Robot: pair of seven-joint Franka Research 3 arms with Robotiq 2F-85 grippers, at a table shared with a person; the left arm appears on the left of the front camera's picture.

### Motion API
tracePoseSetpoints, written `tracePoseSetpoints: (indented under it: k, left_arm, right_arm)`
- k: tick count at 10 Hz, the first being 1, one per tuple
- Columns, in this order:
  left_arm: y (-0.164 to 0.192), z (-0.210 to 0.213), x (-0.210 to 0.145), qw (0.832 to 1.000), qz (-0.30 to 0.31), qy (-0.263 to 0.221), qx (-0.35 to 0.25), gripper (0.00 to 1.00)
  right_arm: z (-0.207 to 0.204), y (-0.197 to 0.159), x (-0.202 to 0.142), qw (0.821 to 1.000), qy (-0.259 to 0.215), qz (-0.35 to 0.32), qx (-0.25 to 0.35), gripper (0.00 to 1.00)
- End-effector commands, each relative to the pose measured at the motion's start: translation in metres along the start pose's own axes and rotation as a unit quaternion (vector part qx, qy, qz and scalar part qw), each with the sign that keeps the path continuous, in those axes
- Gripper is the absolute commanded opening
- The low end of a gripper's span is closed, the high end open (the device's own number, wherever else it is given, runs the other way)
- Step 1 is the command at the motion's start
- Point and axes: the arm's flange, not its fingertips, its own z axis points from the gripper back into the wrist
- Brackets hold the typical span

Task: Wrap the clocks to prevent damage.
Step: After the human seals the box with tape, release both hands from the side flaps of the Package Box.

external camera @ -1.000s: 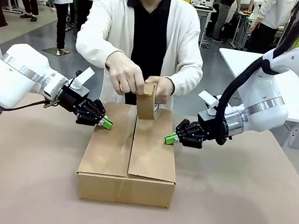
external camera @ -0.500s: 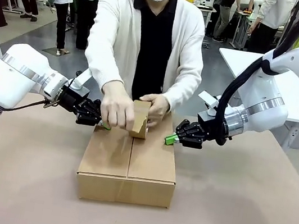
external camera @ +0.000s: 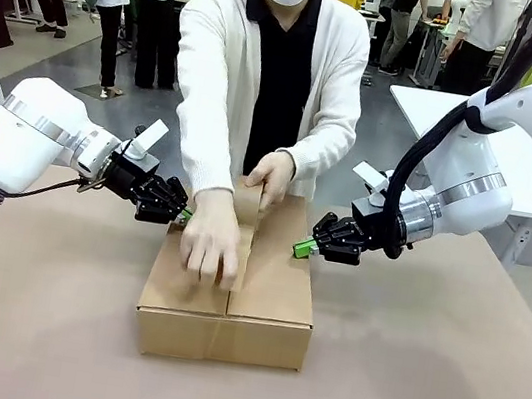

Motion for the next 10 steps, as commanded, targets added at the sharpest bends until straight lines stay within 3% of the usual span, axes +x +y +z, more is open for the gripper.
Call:
tracePoseSetpoints:
  k: [1, 10]
  left_arm:
    - [0.0007, -0.0013, -0.0043, 1.0, 0.004, 0.003, 0.003, 0.0]
    - [0.0007, -0.0013, -0.0043, 1.0, 0.004, 0.003, 0.003, 0.0]
  right_arm:
    - [-0.0009, -0.0002, -0.0025, 1.0, 0.001, -0.004, -0.004, 0.01]
    - [-0.0009, -0.0002, -0.0025, 1.0, 0.001, -0.004, -0.004, 0.01]
